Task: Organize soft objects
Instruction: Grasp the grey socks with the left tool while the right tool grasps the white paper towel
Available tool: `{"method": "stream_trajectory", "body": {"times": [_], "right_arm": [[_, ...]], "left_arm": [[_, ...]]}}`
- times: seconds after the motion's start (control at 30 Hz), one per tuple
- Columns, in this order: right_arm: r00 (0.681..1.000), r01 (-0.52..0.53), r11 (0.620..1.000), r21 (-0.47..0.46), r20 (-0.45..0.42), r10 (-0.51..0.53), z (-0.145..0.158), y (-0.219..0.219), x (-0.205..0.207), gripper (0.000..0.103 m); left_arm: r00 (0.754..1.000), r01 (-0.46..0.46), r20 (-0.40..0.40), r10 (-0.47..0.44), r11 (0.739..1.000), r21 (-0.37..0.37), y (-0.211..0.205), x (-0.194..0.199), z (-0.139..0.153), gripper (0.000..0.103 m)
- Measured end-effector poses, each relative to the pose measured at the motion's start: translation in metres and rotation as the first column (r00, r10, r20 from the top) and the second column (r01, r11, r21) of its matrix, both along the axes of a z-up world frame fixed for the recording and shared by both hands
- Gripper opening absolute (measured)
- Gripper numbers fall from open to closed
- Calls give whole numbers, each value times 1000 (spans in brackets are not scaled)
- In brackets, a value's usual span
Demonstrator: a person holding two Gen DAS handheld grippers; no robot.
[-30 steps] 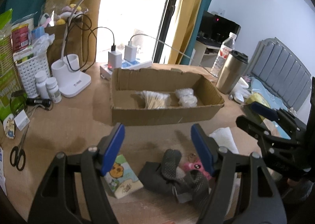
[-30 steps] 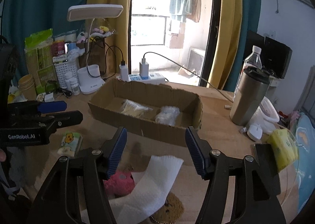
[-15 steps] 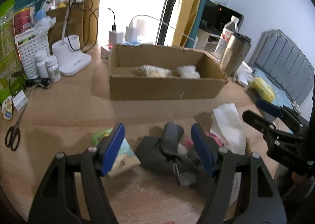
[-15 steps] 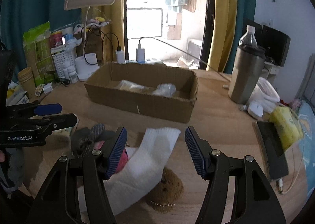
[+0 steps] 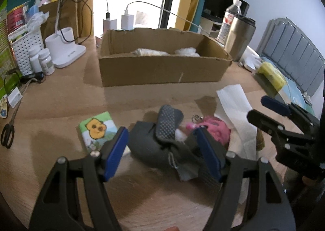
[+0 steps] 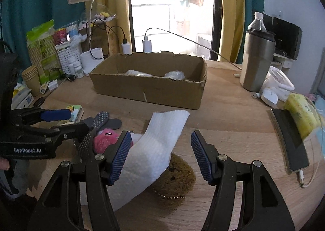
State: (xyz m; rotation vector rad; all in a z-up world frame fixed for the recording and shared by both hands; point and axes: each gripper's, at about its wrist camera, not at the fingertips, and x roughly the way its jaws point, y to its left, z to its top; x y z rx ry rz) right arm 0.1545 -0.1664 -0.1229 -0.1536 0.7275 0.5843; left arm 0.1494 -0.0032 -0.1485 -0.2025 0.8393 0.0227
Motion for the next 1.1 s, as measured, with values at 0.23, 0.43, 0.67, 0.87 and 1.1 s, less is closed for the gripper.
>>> {"method": "stream_trajectory", "body": {"times": [0.23, 0.43, 0.67, 0.87, 1.1], "right_arm": [[1000, -15, 1000, 8, 1, 15, -4, 0, -1, 65], [1000, -21, 1000, 7, -7, 21, -8, 0, -4, 65], [1000, -24, 1000, -16, -12, 23, -12, 2, -5, 62], [999, -37, 998, -48, -5, 37, -14, 9, -6, 48], [998, -62, 993, -100, 6, 63, -16, 20, -11, 23]], "left_arm": [[999, 42, -2, -42, 999, -28, -5, -3, -3, 87], [996, 58, -62, -58, 998, -11, -12, 4, -17, 87], [996, 49, -69, -52, 997, -51, -7, 5, -24, 86], [996, 67, -59, -71, 995, -68, -5, 1, -25, 62], [995, 98, -21, -100, 991, -90, 0, -5, -22, 43]]}}
